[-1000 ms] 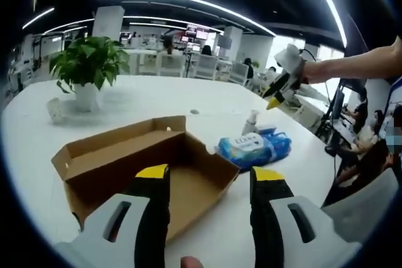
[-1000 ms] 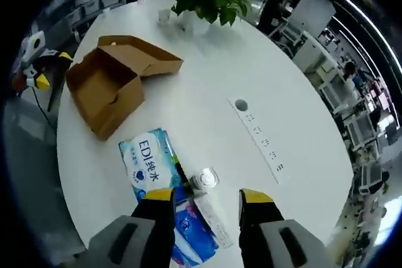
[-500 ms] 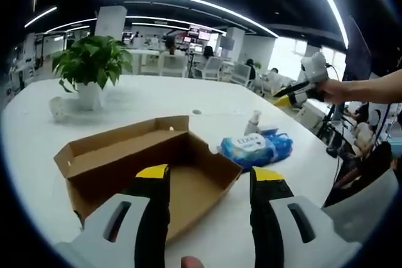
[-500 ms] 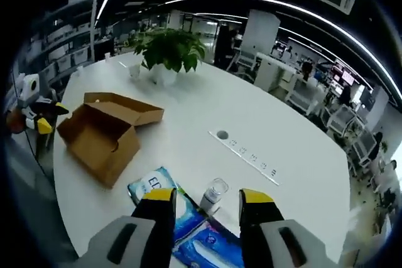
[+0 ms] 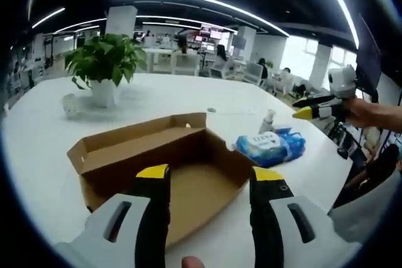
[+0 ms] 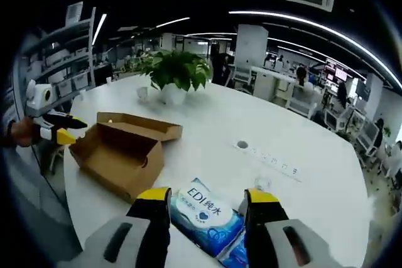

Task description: Operate the shoe box by opening the lid, removing the specified soft item, and placing it in the target area until the item is outside and the box remains undamaged.

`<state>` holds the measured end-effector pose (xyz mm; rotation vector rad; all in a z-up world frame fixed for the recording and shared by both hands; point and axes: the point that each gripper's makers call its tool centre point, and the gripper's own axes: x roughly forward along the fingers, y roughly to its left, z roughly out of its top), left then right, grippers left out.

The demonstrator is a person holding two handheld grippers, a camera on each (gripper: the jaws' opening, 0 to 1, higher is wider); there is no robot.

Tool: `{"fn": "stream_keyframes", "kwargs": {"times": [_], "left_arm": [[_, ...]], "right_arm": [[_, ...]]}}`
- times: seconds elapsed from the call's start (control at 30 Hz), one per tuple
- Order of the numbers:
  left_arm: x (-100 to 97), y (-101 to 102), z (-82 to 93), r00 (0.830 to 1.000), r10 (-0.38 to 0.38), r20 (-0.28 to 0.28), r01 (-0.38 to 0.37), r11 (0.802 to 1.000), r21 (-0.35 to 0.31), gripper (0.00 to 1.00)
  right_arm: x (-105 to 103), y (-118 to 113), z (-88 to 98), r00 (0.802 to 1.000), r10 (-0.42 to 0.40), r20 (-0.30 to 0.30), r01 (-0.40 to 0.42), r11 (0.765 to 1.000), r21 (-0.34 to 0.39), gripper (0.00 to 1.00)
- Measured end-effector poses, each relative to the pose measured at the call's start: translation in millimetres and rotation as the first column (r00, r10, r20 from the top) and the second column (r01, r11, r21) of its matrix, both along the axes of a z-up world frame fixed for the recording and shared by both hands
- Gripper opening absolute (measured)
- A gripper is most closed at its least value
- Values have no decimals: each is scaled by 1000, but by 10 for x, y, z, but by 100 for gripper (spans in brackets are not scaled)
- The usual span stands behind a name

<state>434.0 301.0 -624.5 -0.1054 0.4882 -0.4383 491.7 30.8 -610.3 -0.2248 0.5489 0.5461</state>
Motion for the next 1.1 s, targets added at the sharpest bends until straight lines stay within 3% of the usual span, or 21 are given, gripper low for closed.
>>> {"fn": "stream_keyframes", "kwargs": {"times": [0.1, 0.5, 0.63, 0.73, 1.1], "left_arm": [[12, 58, 4, 1000, 23, 4, -23, 1000, 13, 49], [17, 211, -60, 997, 71, 5, -71, 995, 73, 48], [32, 261, -63, 995, 95, 12, -95, 992, 88, 48], [36, 293, -82, 995, 104, 11, -105, 989, 103, 48], [56, 521, -134, 985, 170, 3, -169, 978, 122, 48]], "right_arm": [[-50, 95, 6, 1000, 2, 6, -2, 998, 59, 47], [-279, 297, -81, 999, -28, 44, 20, 987, 158, 48], [-429, 378, -223, 1000, -14, 26, 11, 990, 139, 48], [-528, 431, -313, 1000, -26, 8, 24, 984, 176, 49], [-770, 537, -461, 999, -29, -19, 32, 979, 203, 49]]}}
